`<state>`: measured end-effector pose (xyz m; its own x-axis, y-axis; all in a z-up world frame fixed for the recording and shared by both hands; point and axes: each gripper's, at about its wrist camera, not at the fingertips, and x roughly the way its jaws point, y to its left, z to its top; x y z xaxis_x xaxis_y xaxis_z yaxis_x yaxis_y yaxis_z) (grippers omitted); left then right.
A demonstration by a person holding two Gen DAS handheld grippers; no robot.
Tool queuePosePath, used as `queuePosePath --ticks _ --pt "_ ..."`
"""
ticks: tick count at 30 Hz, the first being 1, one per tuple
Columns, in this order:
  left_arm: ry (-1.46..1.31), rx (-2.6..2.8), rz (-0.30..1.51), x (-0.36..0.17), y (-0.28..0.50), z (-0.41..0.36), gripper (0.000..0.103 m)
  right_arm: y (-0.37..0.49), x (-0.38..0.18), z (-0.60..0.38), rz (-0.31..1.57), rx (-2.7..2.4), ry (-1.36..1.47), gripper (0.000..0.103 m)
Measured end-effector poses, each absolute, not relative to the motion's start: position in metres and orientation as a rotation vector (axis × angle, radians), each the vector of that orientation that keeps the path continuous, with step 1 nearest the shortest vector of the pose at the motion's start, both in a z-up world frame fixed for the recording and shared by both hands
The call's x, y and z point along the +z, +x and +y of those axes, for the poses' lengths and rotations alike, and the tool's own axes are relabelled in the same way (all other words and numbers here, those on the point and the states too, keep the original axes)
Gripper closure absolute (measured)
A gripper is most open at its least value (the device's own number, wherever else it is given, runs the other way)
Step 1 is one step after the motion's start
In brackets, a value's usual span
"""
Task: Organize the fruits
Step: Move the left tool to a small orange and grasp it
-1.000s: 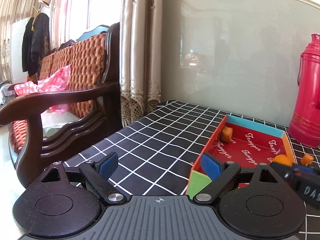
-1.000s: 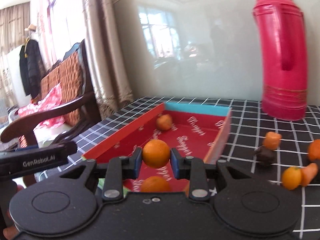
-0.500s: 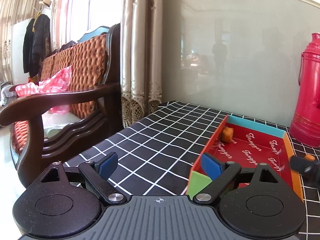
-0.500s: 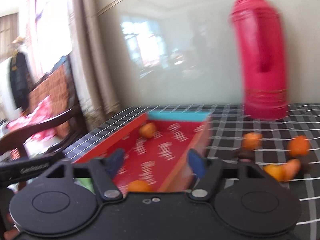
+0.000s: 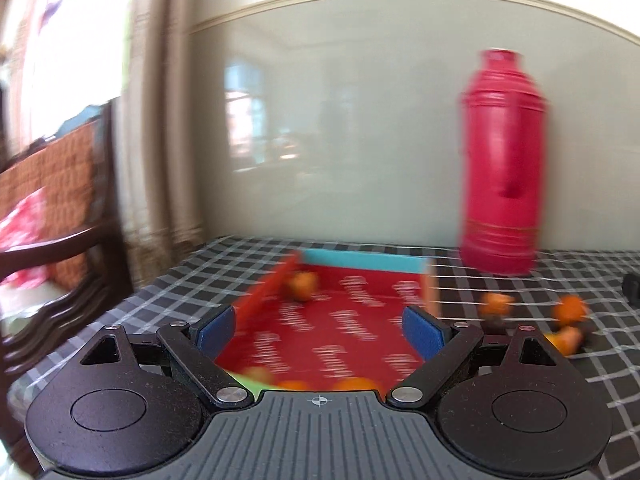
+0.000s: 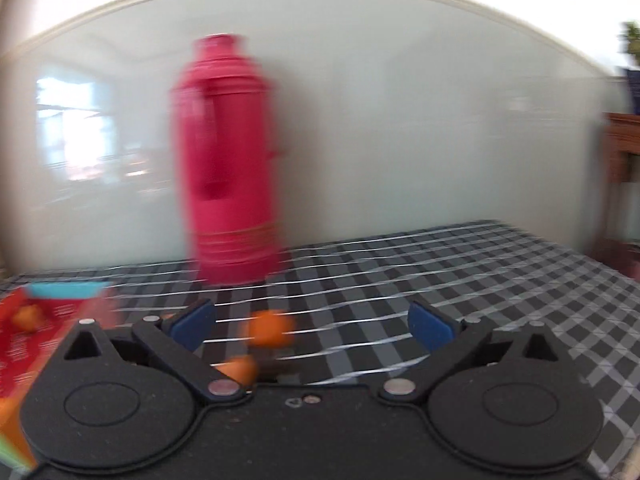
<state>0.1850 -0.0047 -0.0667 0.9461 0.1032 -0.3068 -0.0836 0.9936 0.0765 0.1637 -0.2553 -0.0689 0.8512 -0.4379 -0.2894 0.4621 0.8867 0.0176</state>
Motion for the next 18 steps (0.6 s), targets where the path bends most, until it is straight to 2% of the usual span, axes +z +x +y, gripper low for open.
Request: queuePosePath --ticks 8,13,15,16,17,18 --pt "0.162 -0.143 0.375 -0.085 0.199 -0.083 0.013 0.149 -0.075 -0.298 0.291 -0.748 0.051 0.006" --pt "0.186 -0.248 0.445 -0.099 0.218 -0.115 0.014 0.144 -0.078 -0.316 0.312 -0.746 0.055 0.006" --pt "0.183 -0.274 0.469 -0.104 0.226 -0.122 0.023 0.140 -0.079 -0.322 0.311 -0.742 0.058 0.006" --pt "0.181 -0.290 0.485 -0.106 0.231 -0.125 0.033 0.141 -0.078 -0.323 0.313 -0.737 0.061 0.006" --pt "0.177 -0.304 0.501 -0.108 0.236 -0.129 0.038 0.139 -0.077 -0.326 0.311 -0.733 0.068 0.006" --pt "0.174 -0.309 0.512 -0.112 0.241 -0.134 0.039 0.138 -0.077 -0.330 0.308 -0.733 0.078 0.006"
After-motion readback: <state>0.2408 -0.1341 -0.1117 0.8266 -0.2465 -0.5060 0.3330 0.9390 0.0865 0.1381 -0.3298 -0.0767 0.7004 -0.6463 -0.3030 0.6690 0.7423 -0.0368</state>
